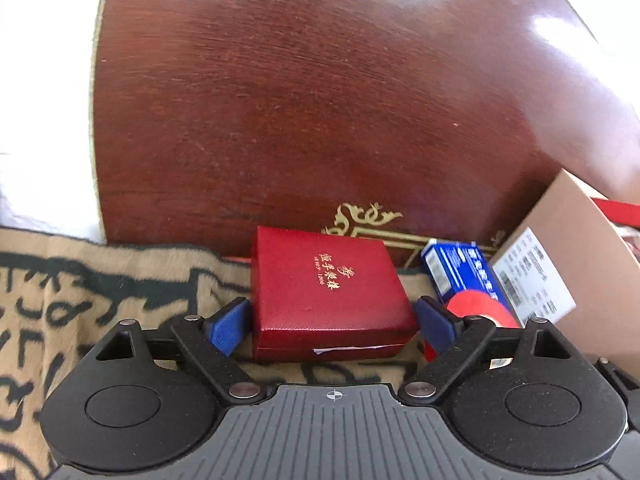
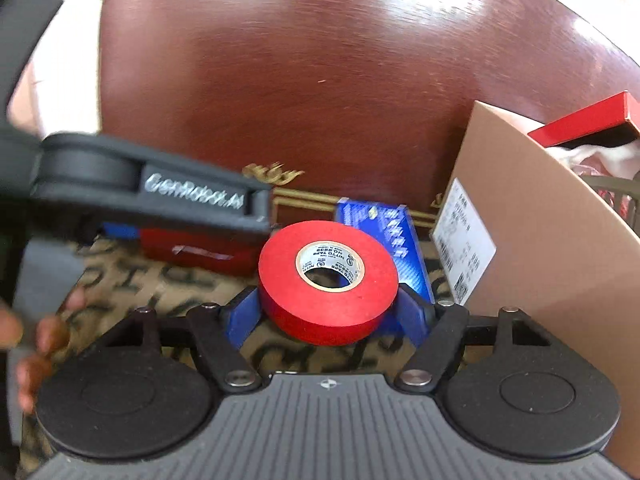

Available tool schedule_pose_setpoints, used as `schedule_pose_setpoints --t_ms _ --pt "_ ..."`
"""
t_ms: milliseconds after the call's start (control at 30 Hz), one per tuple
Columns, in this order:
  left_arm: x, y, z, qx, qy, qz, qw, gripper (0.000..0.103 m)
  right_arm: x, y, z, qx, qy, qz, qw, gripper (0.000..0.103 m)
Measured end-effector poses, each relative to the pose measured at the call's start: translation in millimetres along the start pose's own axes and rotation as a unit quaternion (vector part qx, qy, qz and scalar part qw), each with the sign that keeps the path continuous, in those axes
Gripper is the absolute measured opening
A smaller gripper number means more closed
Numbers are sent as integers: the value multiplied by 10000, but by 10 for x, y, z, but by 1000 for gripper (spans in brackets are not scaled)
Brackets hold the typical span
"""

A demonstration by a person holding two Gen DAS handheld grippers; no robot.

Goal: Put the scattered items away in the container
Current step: 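Grasp the red tape roll with the right gripper while the left gripper grasps the red jewelry box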

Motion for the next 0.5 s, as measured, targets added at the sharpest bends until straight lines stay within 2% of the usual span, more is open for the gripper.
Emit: schedule_pose_setpoints --t_ms 167,500 --pt "-168 54 215 -4 0 -59 10000 88 -203 -16 214 322 107 -362 9988 75" --pt "-621 161 850 -103 236 -31 9997 89 -583 10 867 701 371 -494 9956 74"
Point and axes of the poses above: each gripper's, at about its wrist camera, not at the fingertips, and z roughly against the way its jaws point, y to its left, x to its top, the point moved 5 cm from there along -z, roughly the way its jaws point, and after that the axes turned 15 degrees about x, right-handed, at the moved point
